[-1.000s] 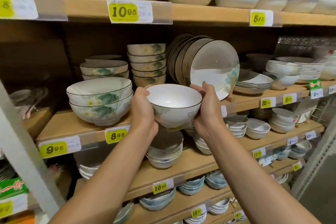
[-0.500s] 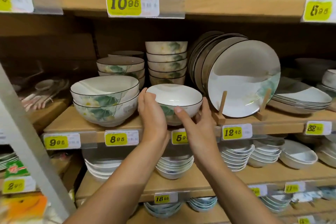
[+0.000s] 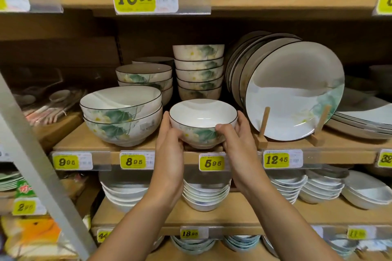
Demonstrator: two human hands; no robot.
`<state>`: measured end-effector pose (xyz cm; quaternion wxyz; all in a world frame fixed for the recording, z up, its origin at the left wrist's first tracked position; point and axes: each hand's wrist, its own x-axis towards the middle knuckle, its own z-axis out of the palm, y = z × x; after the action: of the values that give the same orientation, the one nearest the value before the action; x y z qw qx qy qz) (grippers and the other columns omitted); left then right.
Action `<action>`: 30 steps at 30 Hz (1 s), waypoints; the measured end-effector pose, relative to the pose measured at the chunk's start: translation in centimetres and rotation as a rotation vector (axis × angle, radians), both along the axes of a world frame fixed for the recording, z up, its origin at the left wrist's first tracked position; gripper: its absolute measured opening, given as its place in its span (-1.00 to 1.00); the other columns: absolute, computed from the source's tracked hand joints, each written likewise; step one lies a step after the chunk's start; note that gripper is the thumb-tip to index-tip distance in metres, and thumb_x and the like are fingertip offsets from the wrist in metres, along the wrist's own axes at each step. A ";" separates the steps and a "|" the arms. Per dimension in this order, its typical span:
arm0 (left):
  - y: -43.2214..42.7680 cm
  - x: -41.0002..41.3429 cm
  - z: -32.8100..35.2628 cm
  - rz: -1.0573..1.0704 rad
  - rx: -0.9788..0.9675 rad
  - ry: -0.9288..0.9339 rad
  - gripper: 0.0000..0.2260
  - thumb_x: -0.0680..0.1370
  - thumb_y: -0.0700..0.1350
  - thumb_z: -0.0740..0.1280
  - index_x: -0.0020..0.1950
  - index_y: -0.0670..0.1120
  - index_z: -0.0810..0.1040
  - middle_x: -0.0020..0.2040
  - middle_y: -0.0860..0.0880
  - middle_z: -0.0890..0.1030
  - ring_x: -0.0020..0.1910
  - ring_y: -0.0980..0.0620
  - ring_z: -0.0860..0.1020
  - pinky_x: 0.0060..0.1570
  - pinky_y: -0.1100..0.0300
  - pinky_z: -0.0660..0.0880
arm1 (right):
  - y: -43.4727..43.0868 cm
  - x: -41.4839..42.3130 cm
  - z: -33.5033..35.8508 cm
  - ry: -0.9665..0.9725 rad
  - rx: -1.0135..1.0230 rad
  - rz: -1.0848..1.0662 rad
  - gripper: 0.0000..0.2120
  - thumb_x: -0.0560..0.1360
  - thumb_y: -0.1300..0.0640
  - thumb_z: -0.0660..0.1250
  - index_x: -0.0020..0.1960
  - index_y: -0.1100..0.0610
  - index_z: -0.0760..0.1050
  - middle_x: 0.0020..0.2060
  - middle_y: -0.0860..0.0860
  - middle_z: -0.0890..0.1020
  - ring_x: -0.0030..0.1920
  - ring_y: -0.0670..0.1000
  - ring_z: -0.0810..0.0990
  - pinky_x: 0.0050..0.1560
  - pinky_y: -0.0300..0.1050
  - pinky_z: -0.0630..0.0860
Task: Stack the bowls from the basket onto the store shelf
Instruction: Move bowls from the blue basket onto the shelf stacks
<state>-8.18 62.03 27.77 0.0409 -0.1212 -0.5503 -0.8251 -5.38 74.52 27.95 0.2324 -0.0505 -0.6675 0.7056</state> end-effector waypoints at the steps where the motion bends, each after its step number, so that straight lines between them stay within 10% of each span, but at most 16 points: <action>1: -0.2 0.2 -0.1 -0.002 -0.034 0.016 -0.48 0.58 -0.23 0.12 0.52 0.10 0.25 0.41 0.17 0.44 0.32 0.26 0.43 0.11 0.39 0.43 | 0.1 0.0 -0.2 0.014 -0.018 -0.005 -0.16 0.35 -0.11 0.37 0.55 -0.09 0.09 0.45 -0.10 0.36 0.30 -0.20 0.43 0.20 -0.28 0.47; 5: -0.3 0.8 -0.3 -0.002 -0.092 0.058 -0.44 0.60 -0.20 0.22 0.55 0.12 0.15 0.44 0.22 0.37 0.34 0.35 0.37 0.13 0.46 0.36 | 0.0 0.1 -1.4 0.054 -0.055 -0.034 -0.45 0.56 0.03 0.28 0.51 -0.02 0.21 0.39 -0.10 0.45 0.16 -0.37 0.50 0.04 -0.53 0.46; 16: 0.4 -1.5 -0.4 0.027 -0.143 0.019 -0.42 0.58 -0.17 0.27 0.55 0.07 0.14 0.09 0.38 0.47 -0.02 0.59 0.47 -0.19 0.61 0.41 | -0.3 -1.0 -0.3 -0.008 -0.021 -0.004 -0.38 0.47 -0.08 0.18 0.52 -0.04 0.21 0.38 -0.07 0.46 0.35 -0.09 0.44 0.40 0.04 0.38; 30: 0.3 -2.7 0.9 0.011 -0.264 0.028 -0.38 0.58 -0.13 0.31 0.56 0.01 0.09 0.45 0.02 0.38 0.36 0.10 0.41 0.38 0.07 0.36 | -0.3 -2.9 0.7 -0.074 -0.022 -0.097 -0.39 0.44 -0.03 0.17 0.49 -0.02 0.28 0.37 -0.05 0.48 0.34 -0.03 0.45 0.39 0.06 0.37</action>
<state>-10.93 62.32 28.66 0.0368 -0.1337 -0.6543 -0.7434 -8.27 74.26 28.70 0.2411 -0.1115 -0.6645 0.6984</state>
